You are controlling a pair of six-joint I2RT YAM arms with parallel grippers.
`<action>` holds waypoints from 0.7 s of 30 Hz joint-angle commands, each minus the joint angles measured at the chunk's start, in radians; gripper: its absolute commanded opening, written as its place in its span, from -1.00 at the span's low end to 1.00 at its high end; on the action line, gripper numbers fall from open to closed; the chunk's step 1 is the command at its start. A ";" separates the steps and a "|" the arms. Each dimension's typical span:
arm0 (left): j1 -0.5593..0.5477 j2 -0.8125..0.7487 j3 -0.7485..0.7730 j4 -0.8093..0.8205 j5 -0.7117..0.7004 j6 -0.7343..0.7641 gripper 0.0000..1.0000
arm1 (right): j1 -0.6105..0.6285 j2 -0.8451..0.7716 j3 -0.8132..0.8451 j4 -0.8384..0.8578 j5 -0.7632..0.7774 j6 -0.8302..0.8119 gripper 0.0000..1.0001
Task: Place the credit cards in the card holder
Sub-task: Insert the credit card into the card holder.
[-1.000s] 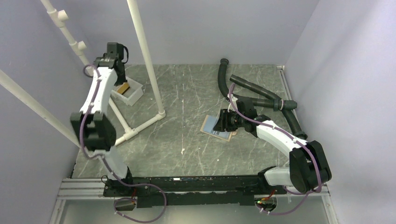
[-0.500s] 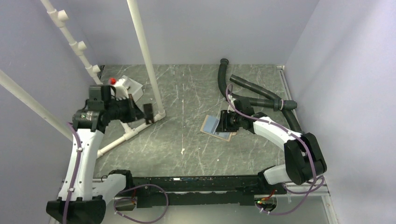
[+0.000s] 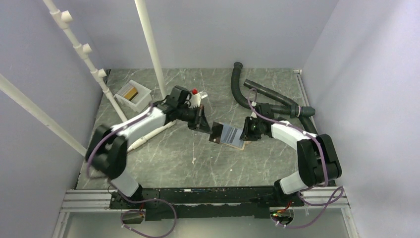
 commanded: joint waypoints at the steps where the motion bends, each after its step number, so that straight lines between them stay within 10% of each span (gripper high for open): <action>1: 0.002 0.269 0.158 0.072 0.101 -0.066 -1.00 | -0.026 0.028 -0.016 0.049 0.002 0.015 -0.59; 21: 0.006 0.746 0.545 -0.124 0.263 0.054 -1.00 | -0.055 0.095 -0.029 0.074 0.004 0.007 -0.80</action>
